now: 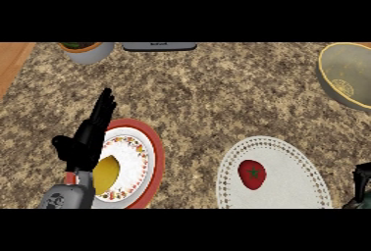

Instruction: Pick the eggplant from the placemat and place it in the bowl

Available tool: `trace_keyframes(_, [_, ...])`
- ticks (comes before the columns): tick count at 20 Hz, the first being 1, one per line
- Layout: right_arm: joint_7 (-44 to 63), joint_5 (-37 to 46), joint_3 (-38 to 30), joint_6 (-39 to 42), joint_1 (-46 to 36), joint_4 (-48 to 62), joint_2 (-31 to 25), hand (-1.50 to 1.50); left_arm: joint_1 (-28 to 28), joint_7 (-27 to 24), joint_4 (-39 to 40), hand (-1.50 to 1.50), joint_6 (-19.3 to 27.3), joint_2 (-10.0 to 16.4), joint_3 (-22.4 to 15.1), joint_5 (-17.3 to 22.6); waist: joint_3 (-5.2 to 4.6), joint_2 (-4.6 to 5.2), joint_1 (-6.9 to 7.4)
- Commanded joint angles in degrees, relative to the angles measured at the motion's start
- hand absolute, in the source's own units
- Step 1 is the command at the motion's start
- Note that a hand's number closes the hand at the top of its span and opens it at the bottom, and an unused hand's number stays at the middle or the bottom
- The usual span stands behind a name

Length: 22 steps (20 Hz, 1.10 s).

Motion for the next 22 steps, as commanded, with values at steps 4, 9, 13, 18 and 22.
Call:
trace_keyframes(4, [-18.78, -14.12, -8.51, 6.92, 1.62, -2.40, -7.41, 1.50, 0.42, 0.35, 0.45, 0.00, 0.74, 0.15, 0.89, -0.14, -0.04, -0.19, -0.90])
trace_keyframes(9, [-17.96, -23.59, -17.56, 6.78, 4.03, -2.44, -14.99, 1.50, -0.37, 1.07, -0.51, 0.00, -0.35, 0.52, 0.90, 0.58, -0.13, -0.12, -0.65])
trace_keyframes(13, [-13.51, -28.07, -22.53, 7.51, 4.16, 1.21, -19.89, 1.50, -0.35, 3.25, -3.05, 0.00, -1.67, 1.84, 1.42, 1.48, -0.12, 0.06, 0.52])
trace_keyframes(18, [-4.38, -34.04, -22.88, 6.69, -0.91, 3.49, -23.45, 1.50, -2.60, 4.82, -2.08, 0.00, -0.33, 0.14, -0.59, -0.70, -0.13, 0.32, 1.40])
trace_keyframes(22, [3.87, -39.21, -24.04, 6.48, -4.46, 5.11, -25.32, 1.50, -2.59, 7.10, -5.54, 0.00, 0.03, 0.05, -1.57, -1.70, -0.13, 0.26, 1.60])
